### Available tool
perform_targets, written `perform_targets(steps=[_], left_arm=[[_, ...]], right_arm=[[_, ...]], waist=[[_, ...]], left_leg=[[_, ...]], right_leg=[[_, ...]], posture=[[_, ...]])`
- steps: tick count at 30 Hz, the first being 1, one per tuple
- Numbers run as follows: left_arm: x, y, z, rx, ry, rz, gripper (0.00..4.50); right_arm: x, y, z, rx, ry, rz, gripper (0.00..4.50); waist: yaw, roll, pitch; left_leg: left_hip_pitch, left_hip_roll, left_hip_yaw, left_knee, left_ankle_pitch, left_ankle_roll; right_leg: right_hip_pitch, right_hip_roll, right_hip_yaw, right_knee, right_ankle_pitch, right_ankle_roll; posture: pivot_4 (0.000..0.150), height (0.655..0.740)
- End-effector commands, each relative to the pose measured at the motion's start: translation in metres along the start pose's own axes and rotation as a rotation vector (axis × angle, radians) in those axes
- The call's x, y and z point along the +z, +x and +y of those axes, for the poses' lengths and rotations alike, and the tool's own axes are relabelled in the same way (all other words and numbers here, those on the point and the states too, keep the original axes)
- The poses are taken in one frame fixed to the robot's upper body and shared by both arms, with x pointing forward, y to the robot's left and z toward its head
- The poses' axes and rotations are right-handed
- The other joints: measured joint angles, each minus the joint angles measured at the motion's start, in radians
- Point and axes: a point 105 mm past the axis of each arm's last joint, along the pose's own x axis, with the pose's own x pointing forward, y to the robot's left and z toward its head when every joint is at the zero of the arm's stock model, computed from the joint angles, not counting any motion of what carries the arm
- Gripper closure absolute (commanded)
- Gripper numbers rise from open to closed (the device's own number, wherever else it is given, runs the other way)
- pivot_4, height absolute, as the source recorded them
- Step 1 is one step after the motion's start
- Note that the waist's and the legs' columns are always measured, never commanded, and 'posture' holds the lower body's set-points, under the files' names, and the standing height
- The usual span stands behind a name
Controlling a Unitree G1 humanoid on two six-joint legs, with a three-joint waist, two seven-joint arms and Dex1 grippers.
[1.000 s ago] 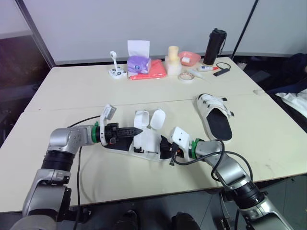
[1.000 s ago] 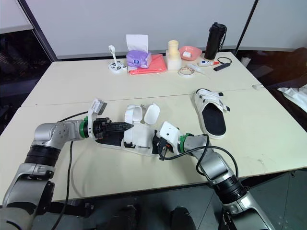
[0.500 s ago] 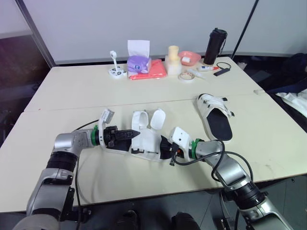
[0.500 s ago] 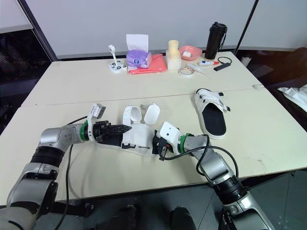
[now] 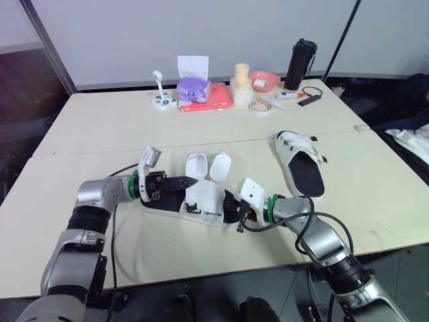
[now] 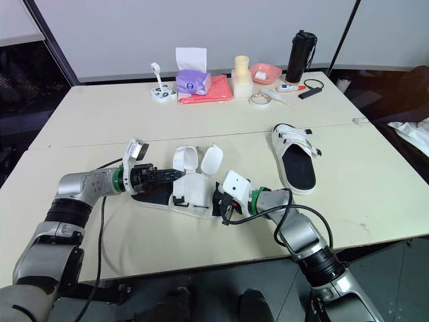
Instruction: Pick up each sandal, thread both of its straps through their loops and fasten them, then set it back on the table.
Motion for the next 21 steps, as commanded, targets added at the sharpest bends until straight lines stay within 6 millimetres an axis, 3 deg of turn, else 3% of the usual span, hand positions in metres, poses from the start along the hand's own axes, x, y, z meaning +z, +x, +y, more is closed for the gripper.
perform_targets(steps=[1, 9, 21], left_arm=[[0.0084, 0.0034, -0.0129, -0.048, 0.045, 0.012, 4.45], [0.005, 0.0074, -0.0204, -0.064, 0.1, 0.045, 4.45], [0.0035, 0.0098, -0.0151, -0.026, 0.176, 0.04, 4.45]], right_arm=[[-0.0169, 0.0028, 0.0093, 0.027, 0.037, 0.061, 4.5], [-0.0172, 0.0029, 0.0084, 0.026, 0.038, 0.061, 4.5], [-0.0163, 0.0028, 0.008, 0.029, 0.034, 0.06, 4.5]], waist=[[0.0, 0.0, 0.0], [0.0, 0.0, 0.0], [0.001, 0.0, 0.0]], left_leg=[[0.0, 0.0, 0.0, 0.0, 0.0, 0.0], [0.0, 0.0, 0.0, 0.0, 0.0, 0.0], [0.0, 0.0, 0.0, 0.0, 0.0, 0.0]], right_leg=[[0.0, 0.0, 0.0, 0.0, 0.0, 0.0], [0.0, 0.0, 0.0, 0.0, 0.0, 0.0], [0.0, 0.0, 0.0, 0.0, 0.0, 0.0]], posture=[[0.15, 0.74], [0.15, 0.74], [0.15, 0.74]])
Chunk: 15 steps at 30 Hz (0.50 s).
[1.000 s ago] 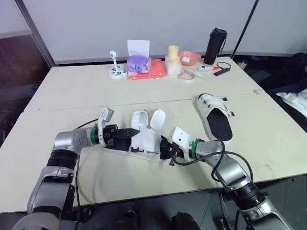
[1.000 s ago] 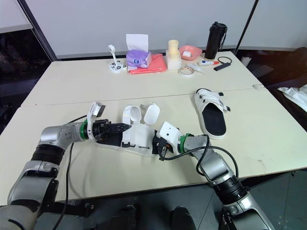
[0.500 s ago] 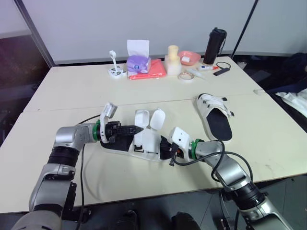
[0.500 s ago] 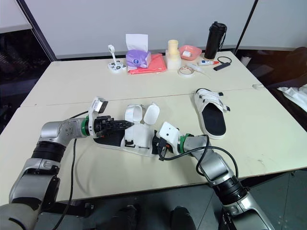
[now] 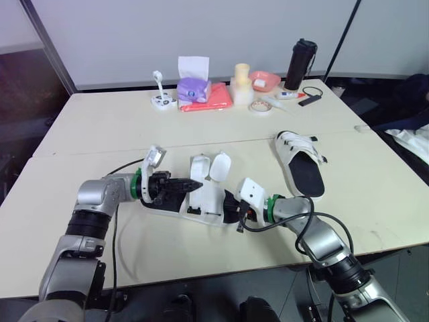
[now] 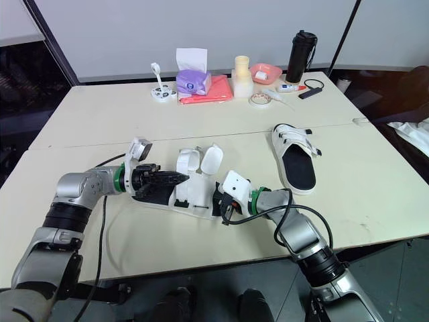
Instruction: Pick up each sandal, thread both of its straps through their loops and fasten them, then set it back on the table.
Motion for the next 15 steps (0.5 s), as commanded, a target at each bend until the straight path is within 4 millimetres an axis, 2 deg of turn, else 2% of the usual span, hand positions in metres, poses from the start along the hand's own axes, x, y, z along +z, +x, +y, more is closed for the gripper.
perform_targets(steps=[1, 15], left_arm=[[0.0062, 0.0016, -0.0018, 0.002, 0.053, -0.006, 4.45], [0.0033, -0.0011, -0.0059, -0.031, 0.064, 0.041, 4.45]], right_arm=[[-0.0164, 0.0027, 0.0079, 0.03, 0.033, 0.06, 4.5], [-0.0167, 0.0022, 0.0089, 0.032, 0.031, 0.063, 4.5]], waist=[[0.0, 0.0, 0.0], [0.0, 0.0, 0.0]], left_leg=[[0.0, 0.0, 0.0, 0.0, 0.0, 0.0], [0.0, 0.0, 0.0, 0.0, 0.0, 0.0]], right_leg=[[0.0, 0.0, 0.0, 0.0, 0.0, 0.0], [0.0, 0.0, 0.0, 0.0, 0.0, 0.0]], posture=[[0.15, 0.74], [0.15, 0.74]])
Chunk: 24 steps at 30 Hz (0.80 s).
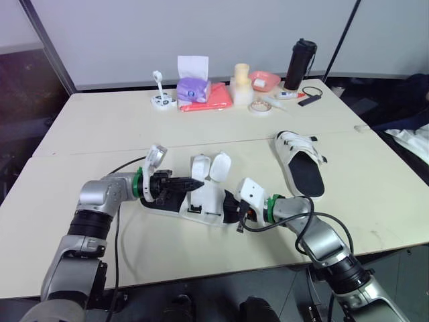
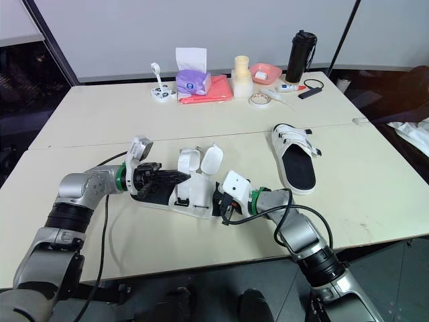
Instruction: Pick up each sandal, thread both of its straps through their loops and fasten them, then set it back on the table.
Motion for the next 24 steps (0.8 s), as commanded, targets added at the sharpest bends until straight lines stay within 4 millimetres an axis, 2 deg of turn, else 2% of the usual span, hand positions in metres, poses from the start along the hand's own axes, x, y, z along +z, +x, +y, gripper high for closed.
perform_targets(steps=[1, 11, 24], left_arm=[[0.005, -0.002, -0.004, -0.014, 0.044, 0.027, 4.45], [-0.003, -0.003, 0.001, 0.002, 0.113, 0.073, 4.45], [-0.029, -0.003, -0.003, -0.009, 0.366, 0.177, 4.45]], right_arm=[[-0.017, 0.002, 0.009, 0.032, 0.031, 0.064, 4.5], [-0.017, 0.002, 0.008, 0.03, 0.033, 0.063, 4.5], [-0.017, 0.001, 0.008, 0.03, 0.035, 0.066, 4.5]], waist=[[0.0, 0.0, 0.0], [0.0, 0.0, 0.0], [0.001, 0.0, 0.0]], left_leg=[[0.0, 0.0, 0.0, 0.0, 0.0, 0.0], [0.0, 0.0, 0.0, 0.0, 0.0, 0.0], [0.0, 0.0, 0.0, -0.001, 0.0, 0.0]], right_leg=[[0.0, 0.0, 0.0, 0.0, 0.0, 0.0], [0.0, 0.0, 0.0, 0.0, 0.0, 0.0], [0.0, 0.0, 0.0, -0.001, 0.0, 0.0]], posture=[[0.15, 0.74], [0.15, 0.74], [0.15, 0.74]])
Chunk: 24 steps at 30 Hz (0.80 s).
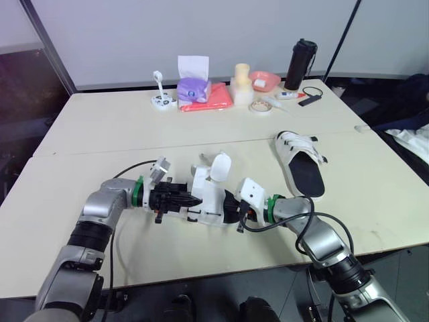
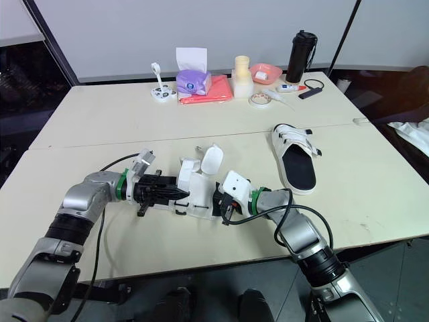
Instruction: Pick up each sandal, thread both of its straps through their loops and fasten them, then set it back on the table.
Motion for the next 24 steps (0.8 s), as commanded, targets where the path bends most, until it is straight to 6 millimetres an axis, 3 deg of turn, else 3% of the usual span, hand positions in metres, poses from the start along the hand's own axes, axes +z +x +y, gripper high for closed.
perform_targets(steps=[1, 5, 8, 14, 16, 20, 24], left_arm=[[0.003, -0.001, -0.002, 0.008, 0.098, 0.025, 4.45], [0.001, -0.005, -0.001, 0.036, 0.154, 0.048, 4.45], [0.0, -0.013, -0.003, 0.053, 0.152, 0.073, 3.71], [0.006, -0.033, -0.019, 0.075, 0.151, 0.092, 0.78], [0.005, -0.041, -0.026, 0.074, 0.138, 0.111, 0.07], [-0.004, -0.057, -0.048, 0.059, 0.068, 0.176, 0.07], [-0.019, -0.059, -0.062, 0.035, -0.001, 0.203, 0.07]], right_arm=[[-0.017, 0.002, 0.008, 0.031, 0.035, 0.064, 4.5], [-0.017, 0.002, 0.008, 0.031, 0.036, 0.063, 4.5], [-0.017, 0.003, 0.008, 0.03, 0.035, 0.063, 4.5], [-0.018, 0.003, 0.007, 0.025, 0.035, 0.061, 4.5], [-0.017, 0.004, 0.007, 0.024, 0.034, 0.06, 4.5], [-0.017, 0.005, 0.006, 0.024, 0.032, 0.056, 4.5], [-0.016, 0.007, 0.006, 0.028, 0.028, 0.052, 4.5]], waist=[[0.0, 0.0, 0.0], [0.0, 0.0, 0.0], [-0.002, 0.0, 0.0], [-0.002, 0.0, 0.0], [-0.002, 0.0, 0.0], [-0.005, 0.001, 0.0], [-0.002, 0.001, 0.0]], left_leg=[[0.0, 0.0, 0.0, 0.0, 0.0, 0.0], [0.0, 0.0, 0.0, 0.0, 0.0, 0.0], [0.0, 0.0, 0.0, 0.0, 0.0, 0.0], [0.0, 0.0, 0.0, -0.001, 0.0, 0.0], [0.001, 0.0, 0.0, -0.001, 0.0, 0.0], [0.001, 0.001, 0.0, -0.001, 0.0, 0.0], [0.002, 0.002, 0.0, -0.002, 0.0, 0.0]], right_leg=[[0.0, 0.0, 0.0, 0.0, 0.0, 0.0], [0.0, 0.0, 0.0, 0.0, 0.0, 0.0], [0.0, 0.0, 0.0, 0.0, 0.0, 0.0], [0.0, 0.0, 0.0, 0.0, 0.0, 0.0], [0.0, 0.0, 0.0, 0.0, 0.0, 0.0], [0.0, 0.0, 0.0, -0.001, 0.0, 0.0], [0.001, 0.0, 0.001, -0.001, 0.0, -0.001]], posture=[[0.15, 0.74], [0.15, 0.74], [0.15, 0.74], [0.15, 0.74], [0.15, 0.74], [0.15, 0.74], [0.15, 0.74]])
